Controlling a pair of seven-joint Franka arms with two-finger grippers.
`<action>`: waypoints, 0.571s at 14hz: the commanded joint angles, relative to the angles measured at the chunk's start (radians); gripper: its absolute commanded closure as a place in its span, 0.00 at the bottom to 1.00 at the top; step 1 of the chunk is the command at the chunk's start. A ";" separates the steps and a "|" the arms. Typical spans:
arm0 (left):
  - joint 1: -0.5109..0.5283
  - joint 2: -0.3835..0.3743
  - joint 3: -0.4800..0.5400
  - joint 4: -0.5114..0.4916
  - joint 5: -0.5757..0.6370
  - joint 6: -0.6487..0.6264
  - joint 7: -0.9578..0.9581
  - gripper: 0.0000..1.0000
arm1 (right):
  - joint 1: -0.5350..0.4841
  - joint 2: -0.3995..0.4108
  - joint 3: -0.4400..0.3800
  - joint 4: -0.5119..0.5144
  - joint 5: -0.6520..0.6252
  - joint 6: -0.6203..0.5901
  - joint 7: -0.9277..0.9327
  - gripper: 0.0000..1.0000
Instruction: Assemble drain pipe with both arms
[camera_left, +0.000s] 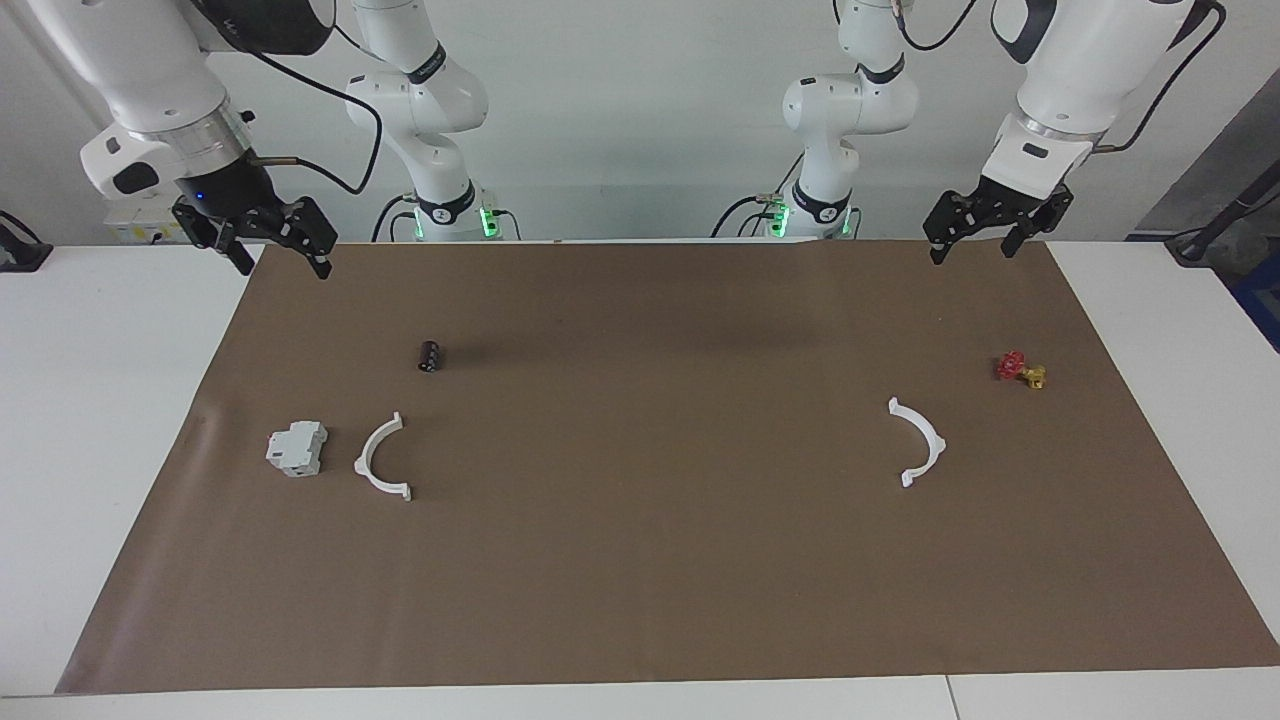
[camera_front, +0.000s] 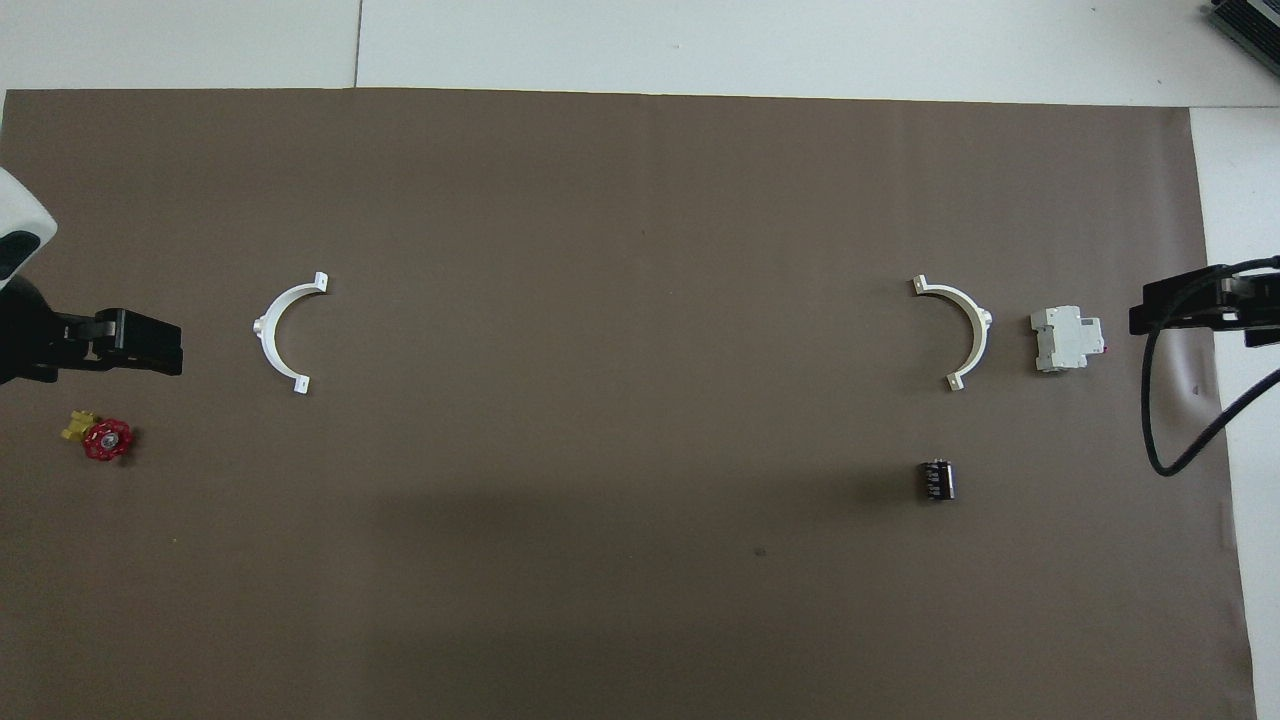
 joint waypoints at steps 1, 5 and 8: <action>-0.012 -0.026 0.010 -0.035 -0.015 0.024 0.012 0.00 | -0.013 -0.028 0.009 -0.035 -0.007 0.020 0.011 0.00; -0.012 -0.026 0.009 -0.036 -0.015 0.024 0.012 0.00 | -0.016 -0.041 0.010 -0.032 -0.018 0.017 0.012 0.00; -0.012 -0.026 0.010 -0.036 -0.015 0.024 0.013 0.00 | -0.027 -0.051 0.004 -0.034 -0.018 0.014 0.009 0.00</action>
